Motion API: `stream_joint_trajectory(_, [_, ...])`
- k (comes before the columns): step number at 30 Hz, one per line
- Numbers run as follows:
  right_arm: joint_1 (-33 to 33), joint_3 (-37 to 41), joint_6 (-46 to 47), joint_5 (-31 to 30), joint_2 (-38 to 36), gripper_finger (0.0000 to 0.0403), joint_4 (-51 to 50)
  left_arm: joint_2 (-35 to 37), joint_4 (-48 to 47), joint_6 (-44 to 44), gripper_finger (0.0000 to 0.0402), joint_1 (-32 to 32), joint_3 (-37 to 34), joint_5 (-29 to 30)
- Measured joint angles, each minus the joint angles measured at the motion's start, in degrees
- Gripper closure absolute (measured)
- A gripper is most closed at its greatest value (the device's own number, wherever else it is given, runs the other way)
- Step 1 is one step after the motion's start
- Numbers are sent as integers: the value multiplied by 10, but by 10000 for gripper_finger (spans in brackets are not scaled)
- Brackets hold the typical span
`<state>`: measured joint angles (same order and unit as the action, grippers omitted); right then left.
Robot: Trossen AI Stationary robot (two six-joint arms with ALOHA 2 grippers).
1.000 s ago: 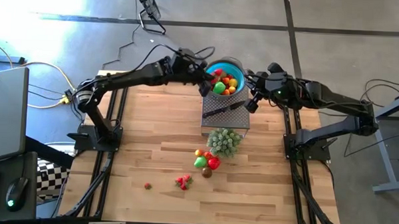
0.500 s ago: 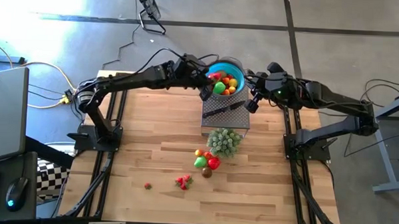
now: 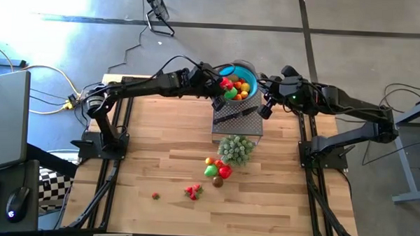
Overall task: Pick & Place Fruit
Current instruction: Put the red strawberry into the blue strainer bowl
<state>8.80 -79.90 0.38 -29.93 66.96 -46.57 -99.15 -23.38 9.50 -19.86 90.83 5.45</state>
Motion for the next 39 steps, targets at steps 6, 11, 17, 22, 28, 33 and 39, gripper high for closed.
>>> stream_joint_trajectory(6, [0,0,0,0,0,398,0,-4,9,2,392,0,0,9])
stream_joint_trajectory(11, [0,0,0,0,0,398,0,-4,10,-1,378,0,0,21])
stream_joint_trajectory(17, [0,0,0,0,0,398,0,-4,10,-1,352,0,0,27])
stream_joint_trajectory(22, [0,0,0,0,0,398,0,-2,22,0,337,0,0,27])
stream_joint_trajectory(28, [0,0,-3,0,0,398,0,32,41,-3,334,0,0,27])
stream_joint_trajectory(33, [0,0,-15,0,0,398,0,77,41,-7,334,0,0,37])
stream_joint_trajectory(39, [0,0,-28,4,0,398,0,113,34,-7,334,0,0,38])
